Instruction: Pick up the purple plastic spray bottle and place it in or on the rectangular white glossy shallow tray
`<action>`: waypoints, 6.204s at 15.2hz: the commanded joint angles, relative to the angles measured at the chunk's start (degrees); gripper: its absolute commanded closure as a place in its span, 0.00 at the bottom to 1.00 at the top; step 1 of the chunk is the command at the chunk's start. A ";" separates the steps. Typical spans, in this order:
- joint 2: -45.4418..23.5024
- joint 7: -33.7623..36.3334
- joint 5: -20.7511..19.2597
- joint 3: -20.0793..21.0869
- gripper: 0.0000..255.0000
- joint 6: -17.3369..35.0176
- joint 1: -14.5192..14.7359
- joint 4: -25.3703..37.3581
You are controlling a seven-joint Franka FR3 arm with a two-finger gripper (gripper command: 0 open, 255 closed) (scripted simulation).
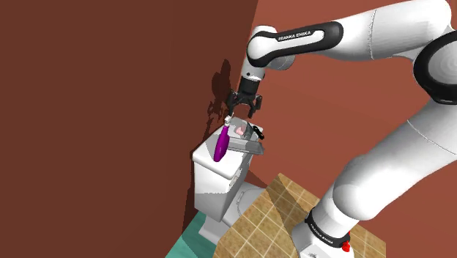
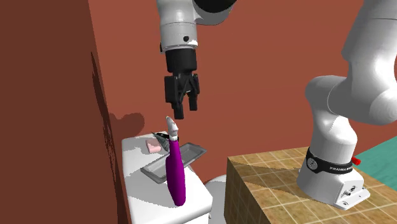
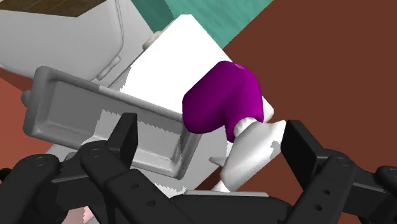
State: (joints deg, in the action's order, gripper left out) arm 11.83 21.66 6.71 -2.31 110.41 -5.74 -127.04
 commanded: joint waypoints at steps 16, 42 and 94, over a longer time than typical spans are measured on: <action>-24.48 7.03 11.65 -2.58 0.00 8.91 -3.50 7.68; -21.44 -22.43 33.44 -0.36 0.00 28.13 -9.33 -2.17; 0.36 -20.26 22.04 -7.14 1.00 12.72 -14.80 -10.25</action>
State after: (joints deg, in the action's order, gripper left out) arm 10.60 2.13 29.49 -8.70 124.08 -19.79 -136.21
